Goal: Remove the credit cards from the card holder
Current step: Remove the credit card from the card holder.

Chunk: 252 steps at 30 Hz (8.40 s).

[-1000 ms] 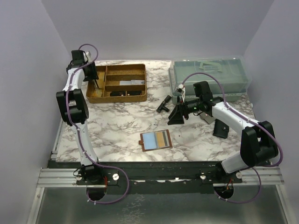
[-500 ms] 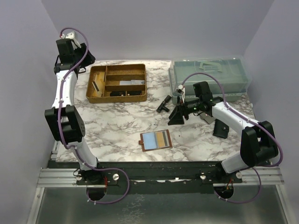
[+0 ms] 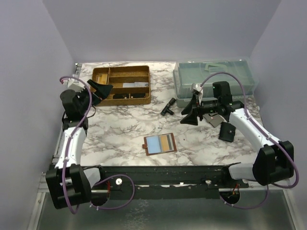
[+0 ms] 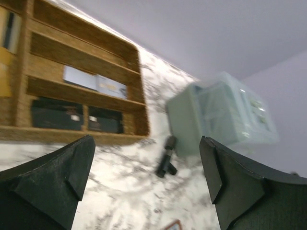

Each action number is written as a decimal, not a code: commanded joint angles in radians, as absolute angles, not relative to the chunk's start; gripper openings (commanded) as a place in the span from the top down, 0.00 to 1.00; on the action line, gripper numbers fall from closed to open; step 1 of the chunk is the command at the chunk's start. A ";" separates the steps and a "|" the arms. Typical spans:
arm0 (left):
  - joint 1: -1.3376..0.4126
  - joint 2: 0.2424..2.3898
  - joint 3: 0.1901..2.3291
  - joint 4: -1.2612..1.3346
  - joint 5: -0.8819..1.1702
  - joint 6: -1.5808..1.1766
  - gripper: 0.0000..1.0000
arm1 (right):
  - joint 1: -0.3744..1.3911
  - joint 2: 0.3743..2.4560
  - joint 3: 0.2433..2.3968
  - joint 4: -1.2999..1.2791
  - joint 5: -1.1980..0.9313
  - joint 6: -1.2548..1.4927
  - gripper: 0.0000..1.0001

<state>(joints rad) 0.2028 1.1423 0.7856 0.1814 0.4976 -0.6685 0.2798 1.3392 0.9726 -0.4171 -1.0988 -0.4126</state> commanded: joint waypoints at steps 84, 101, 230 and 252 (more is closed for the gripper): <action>-0.957 1.278 0.359 0.500 -0.144 -1.116 0.45 | 0.362 1.369 0.562 0.106 -0.914 0.330 0.36; -0.984 1.413 0.369 0.499 -0.207 -1.128 0.62 | 0.473 1.511 0.597 0.123 -0.731 0.371 0.63; -0.964 1.655 0.183 0.975 -0.121 -1.344 0.74 | 0.465 1.612 0.732 -0.051 -0.780 0.255 0.66; -0.963 1.722 0.184 0.998 -0.115 -1.367 0.78 | 0.465 1.697 0.758 -0.110 -0.773 0.239 0.67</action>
<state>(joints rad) -0.9676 1.6855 0.1909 1.0733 -0.0971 -1.3804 0.4591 1.6730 0.7349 -0.0788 -0.7959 0.2596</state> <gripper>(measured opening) 0.215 0.327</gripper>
